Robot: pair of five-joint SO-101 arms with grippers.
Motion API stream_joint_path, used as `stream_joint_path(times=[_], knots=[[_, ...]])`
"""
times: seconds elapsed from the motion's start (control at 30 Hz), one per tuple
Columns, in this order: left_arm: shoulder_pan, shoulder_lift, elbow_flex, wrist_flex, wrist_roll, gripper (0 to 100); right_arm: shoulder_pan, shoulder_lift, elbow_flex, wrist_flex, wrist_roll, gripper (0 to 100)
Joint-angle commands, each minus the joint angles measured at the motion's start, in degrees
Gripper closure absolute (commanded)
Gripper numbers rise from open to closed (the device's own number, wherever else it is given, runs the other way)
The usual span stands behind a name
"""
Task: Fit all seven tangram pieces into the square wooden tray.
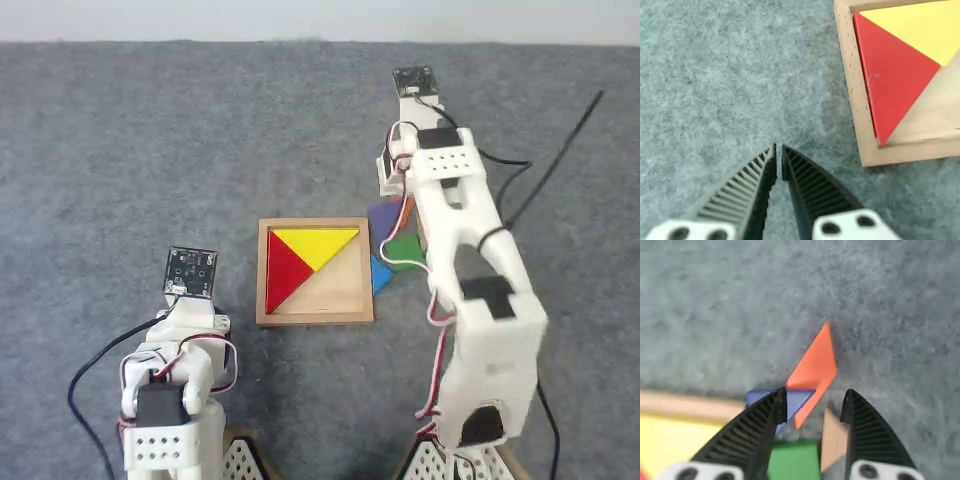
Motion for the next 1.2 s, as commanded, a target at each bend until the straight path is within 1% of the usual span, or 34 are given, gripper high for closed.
stream_joint_path(times=[0.0,0.2,0.43,0.57,0.63,0.73,0.8,0.9,1.17], knots=[[0.18,-1.14,-0.66,0.18,-0.09,98,1.10,7.08,-11.52,1.80,0.70,81.8],[0.18,-1.14,-0.66,0.18,-0.09,98,1.27,13.76,-17.93,5.14,0.79,82.0],[0.18,-1.14,-0.66,0.18,-0.09,98,6.29,17.19,-18.90,6.73,1.05,82.2],[0.18,-1.14,-0.66,0.18,-0.09,98,9.01,17.19,-18.90,9.27,1.14,82.3],[0.18,-1.14,-0.66,0.18,-0.09,98,11.56,17.19,-18.90,9.71,1.23,82.7],[0.18,-1.14,-0.66,0.18,-0.09,98,15.78,17.19,-18.99,9.71,1.32,88.6],[0.18,-1.14,-0.66,0.18,-0.09,98,17.71,17.10,-18.99,9.80,3.34,91.4],[0.18,-1.14,-0.66,0.18,-0.09,98,18.95,17.01,-18.99,10.59,5.45,92.3],[0.18,-1.14,-0.66,0.18,-0.09,98,20.79,11.30,-19.52,16.40,5.98,92.4]])
